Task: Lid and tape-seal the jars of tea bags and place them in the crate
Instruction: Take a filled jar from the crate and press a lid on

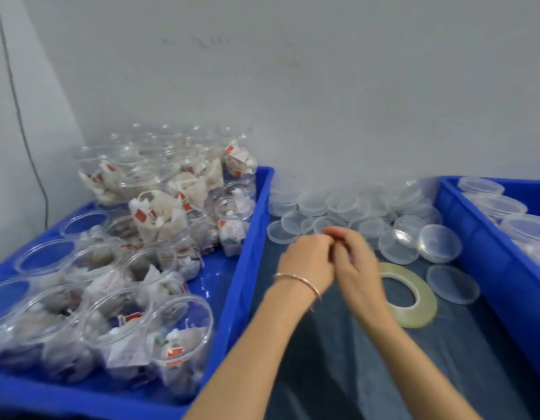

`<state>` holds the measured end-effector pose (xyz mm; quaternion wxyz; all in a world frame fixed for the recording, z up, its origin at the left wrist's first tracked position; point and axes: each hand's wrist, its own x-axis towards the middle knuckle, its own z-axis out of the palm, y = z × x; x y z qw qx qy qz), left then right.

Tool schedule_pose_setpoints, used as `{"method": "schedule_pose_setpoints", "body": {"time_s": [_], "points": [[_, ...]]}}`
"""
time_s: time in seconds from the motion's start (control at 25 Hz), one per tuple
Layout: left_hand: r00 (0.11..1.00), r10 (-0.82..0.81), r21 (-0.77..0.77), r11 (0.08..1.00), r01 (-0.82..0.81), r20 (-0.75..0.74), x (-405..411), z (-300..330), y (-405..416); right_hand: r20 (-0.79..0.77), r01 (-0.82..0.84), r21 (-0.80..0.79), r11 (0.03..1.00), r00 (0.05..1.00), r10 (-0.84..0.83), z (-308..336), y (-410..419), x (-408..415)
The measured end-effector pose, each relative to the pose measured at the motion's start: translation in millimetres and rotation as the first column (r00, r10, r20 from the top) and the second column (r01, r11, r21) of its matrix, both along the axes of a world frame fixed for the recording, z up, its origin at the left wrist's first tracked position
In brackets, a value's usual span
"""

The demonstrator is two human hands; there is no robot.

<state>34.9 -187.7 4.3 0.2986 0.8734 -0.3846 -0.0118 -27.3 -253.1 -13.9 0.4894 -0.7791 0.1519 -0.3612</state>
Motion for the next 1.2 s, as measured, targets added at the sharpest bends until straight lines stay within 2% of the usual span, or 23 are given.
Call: {"method": "schedule_pose_setpoints", "body": {"time_s": [0.08, 0.16, 0.28, 0.4, 0.48, 0.68, 0.8, 0.88, 1.0, 1.12, 1.2], "points": [[0.992, 0.113, 0.094, 0.989, -0.117, 0.047, 34.0, 5.3, 20.6, -0.004, -0.043, 0.234, 0.971, 0.999, 0.045, -3.9, 29.1, 35.6], [0.972, 0.223, 0.103, 0.968, -0.23, 0.076, 64.4, 9.0, 32.5, -0.052, -0.039, 0.299, 0.954, 0.997, 0.057, -5.0, 47.9, 61.4], [0.914, 0.404, 0.031, 0.914, -0.405, 0.03, 105.7, 4.3, 44.1, -0.151, -0.12, 0.251, 0.961, 0.975, 0.162, -13.8, 65.2, 78.4], [0.877, 0.475, 0.157, 0.874, -0.46, -0.074, 130.1, -16.3, 51.0, -0.299, -0.223, 0.174, 0.959, 0.916, 0.267, -25.4, 73.5, 82.4], [0.861, 0.498, 0.171, 0.861, -0.478, -0.104, 136.2, -29.5, 52.4, -0.341, -0.255, 0.137, 0.957, 0.895, 0.287, -30.1, 75.3, 84.0], [0.85, 0.509, 0.052, 0.86, -0.507, -0.138, 143.1, -36.6, 54.3, -0.328, -0.288, 0.075, 0.955, 0.897, 0.297, -31.2, 73.4, 86.7], [0.838, 0.521, -0.136, 0.829, -0.542, -0.163, 132.2, -25.3, 55.7, -0.307, -0.292, 0.076, 0.953, 0.903, 0.301, -32.7, 71.6, 86.8], [0.853, 0.508, -0.328, 0.792, -0.516, -0.116, 119.2, -9.3, 54.3, -0.29, -0.278, 0.108, 0.955, 0.91, 0.297, -31.9, 67.1, 87.5], [0.9, 0.433, -0.52, 0.781, -0.345, 0.055, 98.4, 14.1, 50.0, -0.199, -0.235, 0.155, 0.96, 0.944, 0.263, -26.2, 56.0, 85.5], [0.948, 0.285, -0.592, 0.792, -0.152, 0.138, 78.9, 35.6, 38.2, -0.059, -0.215, 0.142, 0.966, 0.973, 0.225, -11.8, 38.6, 77.9], [0.982, 0.158, -0.533, 0.843, -0.081, 0.101, 61.2, 42.9, 23.5, 0.065, -0.232, 0.215, 0.949, 0.973, 0.223, -5.4, 22.9, 69.4]]}}
